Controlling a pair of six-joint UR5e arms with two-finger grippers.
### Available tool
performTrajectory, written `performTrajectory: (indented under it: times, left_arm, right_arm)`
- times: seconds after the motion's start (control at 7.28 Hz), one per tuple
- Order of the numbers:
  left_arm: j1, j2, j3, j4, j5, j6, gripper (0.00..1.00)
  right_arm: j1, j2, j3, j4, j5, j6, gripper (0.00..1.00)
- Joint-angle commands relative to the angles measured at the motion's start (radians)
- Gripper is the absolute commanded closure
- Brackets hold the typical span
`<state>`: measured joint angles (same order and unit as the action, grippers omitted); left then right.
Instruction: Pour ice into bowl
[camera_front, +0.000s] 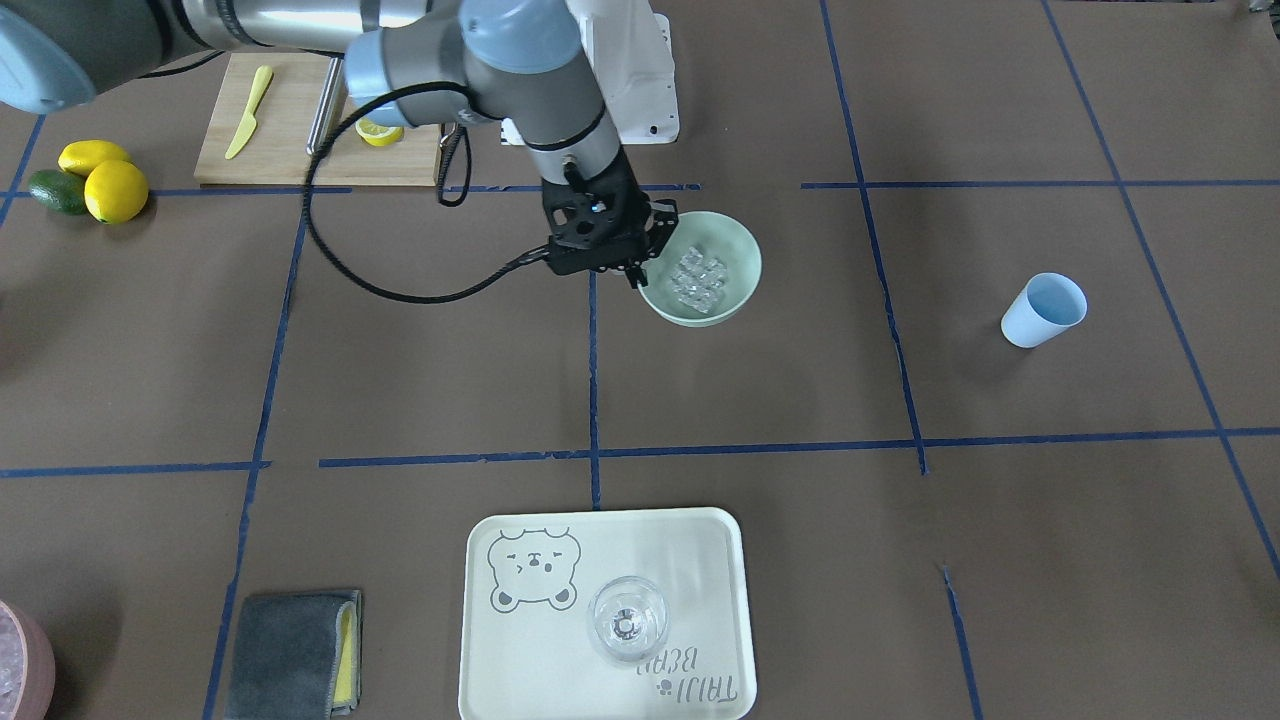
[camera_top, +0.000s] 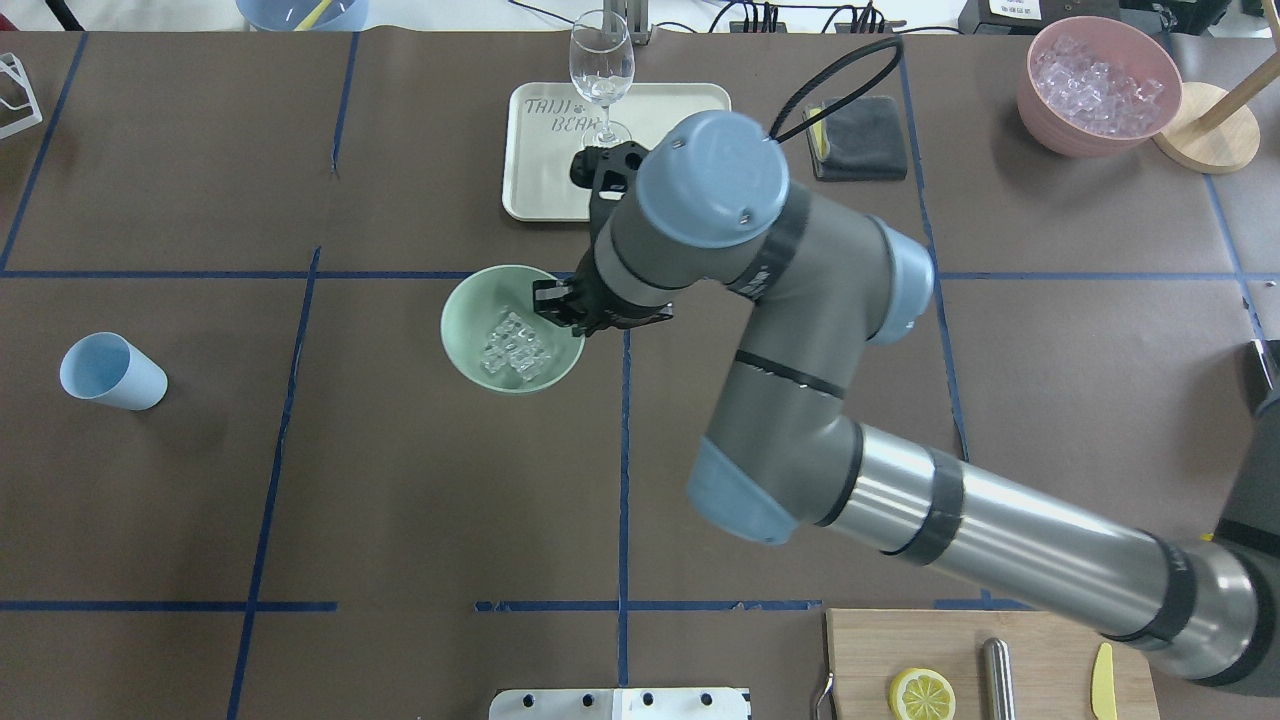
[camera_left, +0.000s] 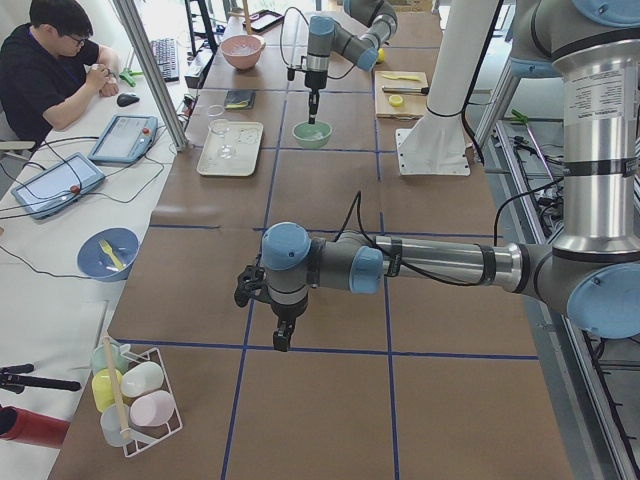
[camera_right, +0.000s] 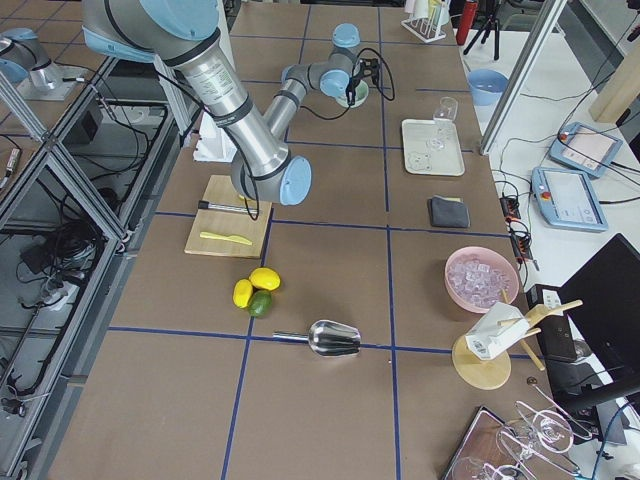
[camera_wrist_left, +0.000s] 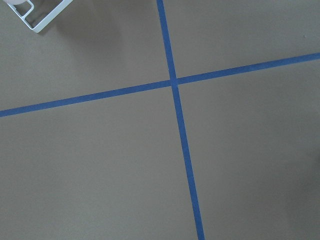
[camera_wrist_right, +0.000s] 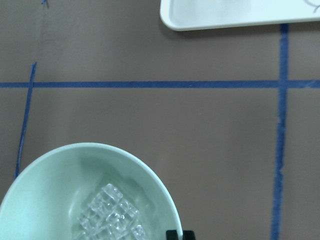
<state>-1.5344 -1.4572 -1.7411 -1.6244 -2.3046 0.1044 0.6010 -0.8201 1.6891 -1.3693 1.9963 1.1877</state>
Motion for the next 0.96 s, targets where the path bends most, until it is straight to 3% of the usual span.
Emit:
performTrajectory:
  times: [0.0,0.27,0.55,0.82]
  left_arm:
    - [-0.001,0.008,0.0,0.003,-0.004,0.049,0.0]
    - [-0.001,0.008,-0.003,0.003,-0.004,0.049,0.0]
    - [-0.001,0.008,-0.008,0.003,-0.004,0.049,0.0]
    - [-0.001,0.008,-0.009,0.003,-0.004,0.049,0.0]
  right_arm:
    - [0.176,-0.213,0.133,0.009,0.17,-0.217,1.0]
    - [0.296,-0.417,0.164,0.012,0.197,-0.333,1.0]
    - [0.392,-0.543,0.164,0.01,0.234,-0.512,1.0]
    - [0.474,-0.744,0.15,0.207,0.312,-0.606,1.0]
